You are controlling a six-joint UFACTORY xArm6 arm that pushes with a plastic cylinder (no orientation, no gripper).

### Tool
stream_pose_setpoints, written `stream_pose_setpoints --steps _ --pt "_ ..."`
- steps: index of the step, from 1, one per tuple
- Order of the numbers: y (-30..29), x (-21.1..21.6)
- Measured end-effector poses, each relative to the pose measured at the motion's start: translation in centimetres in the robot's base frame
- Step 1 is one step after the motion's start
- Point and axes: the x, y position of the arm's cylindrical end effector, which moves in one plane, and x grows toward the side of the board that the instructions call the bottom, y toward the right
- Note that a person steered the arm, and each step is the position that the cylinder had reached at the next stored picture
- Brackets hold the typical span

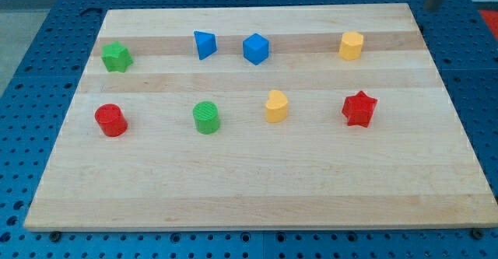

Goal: Move red star down towards the bottom

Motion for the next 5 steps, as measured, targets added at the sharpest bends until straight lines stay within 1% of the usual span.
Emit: stream_pose_setpoints --steps 1,2,3,5 --pt "-0.1 8.3" --pt "-0.4 17.5" --pt "-4.9 20.3" --pt "-11.8 17.7"
